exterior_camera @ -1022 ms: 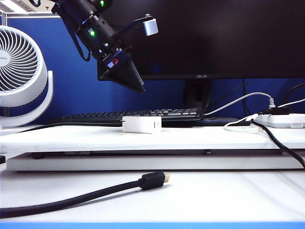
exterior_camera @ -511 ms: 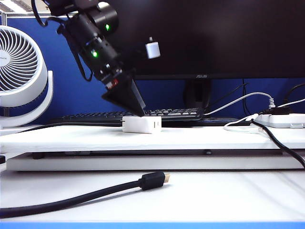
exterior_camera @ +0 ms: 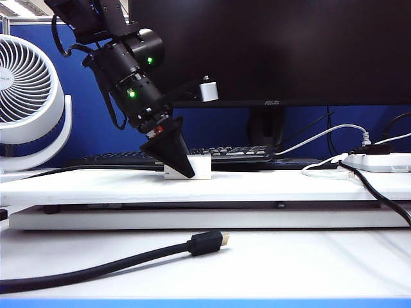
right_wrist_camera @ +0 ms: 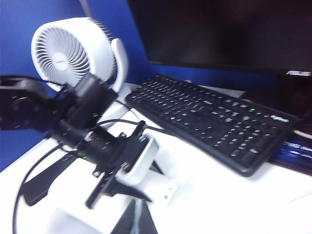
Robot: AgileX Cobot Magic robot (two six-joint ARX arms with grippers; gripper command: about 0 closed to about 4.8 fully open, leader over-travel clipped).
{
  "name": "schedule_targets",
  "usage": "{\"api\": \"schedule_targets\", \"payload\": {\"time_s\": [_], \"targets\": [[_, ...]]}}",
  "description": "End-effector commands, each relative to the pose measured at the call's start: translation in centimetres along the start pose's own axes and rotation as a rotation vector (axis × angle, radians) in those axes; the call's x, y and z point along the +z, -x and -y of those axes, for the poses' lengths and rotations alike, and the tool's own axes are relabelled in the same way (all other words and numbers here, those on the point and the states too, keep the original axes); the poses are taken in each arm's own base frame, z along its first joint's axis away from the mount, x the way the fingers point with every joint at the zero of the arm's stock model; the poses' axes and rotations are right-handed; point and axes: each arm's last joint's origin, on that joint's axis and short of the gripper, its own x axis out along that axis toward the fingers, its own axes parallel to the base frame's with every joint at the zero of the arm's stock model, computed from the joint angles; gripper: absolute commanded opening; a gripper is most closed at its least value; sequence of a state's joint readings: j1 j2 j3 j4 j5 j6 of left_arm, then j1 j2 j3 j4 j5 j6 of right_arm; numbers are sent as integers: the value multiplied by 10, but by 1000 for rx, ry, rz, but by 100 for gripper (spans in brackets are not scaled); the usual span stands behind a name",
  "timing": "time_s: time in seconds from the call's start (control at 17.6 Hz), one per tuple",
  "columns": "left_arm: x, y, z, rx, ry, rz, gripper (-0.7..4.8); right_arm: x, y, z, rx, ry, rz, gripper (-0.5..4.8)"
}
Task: Pick up the Type-C charging cable and the charging base, insert one end of the Type-C charger into the corresponding slot on the base, and finally place the plugged-in charger back on the table.
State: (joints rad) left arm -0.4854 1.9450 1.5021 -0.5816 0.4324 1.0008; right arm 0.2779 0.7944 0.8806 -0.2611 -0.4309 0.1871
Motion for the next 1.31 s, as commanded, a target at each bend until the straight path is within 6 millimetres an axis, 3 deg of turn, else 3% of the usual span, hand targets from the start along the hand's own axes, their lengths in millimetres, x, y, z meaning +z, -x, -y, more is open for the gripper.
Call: {"api": "schedule_targets", "payload": {"time_s": [0.06, 0.28, 0.51, 0.74, 1.02, 1.31], "targets": [[0, 5, 4, -27, 139, -32, 100, 3, 2, -2, 22, 6, 17, -6], [6, 17, 3, -17, 206, -127, 369, 4, 4, -3, 23, 9, 23, -6], [25, 31, -5, 63, 246, -173, 378, 4, 5, -3, 23, 9, 25, -6], [47, 33, 0, 60, 203, -158, 435, 4, 5, -4, 26, 9, 24, -6], [36, 15, 5, 22, 230, -283, 436, 4, 5, -4, 33, 9, 22, -6], [30, -1, 1, 14, 233, -289, 436, 3, 5, -4, 46, 7, 13, -6]]}}
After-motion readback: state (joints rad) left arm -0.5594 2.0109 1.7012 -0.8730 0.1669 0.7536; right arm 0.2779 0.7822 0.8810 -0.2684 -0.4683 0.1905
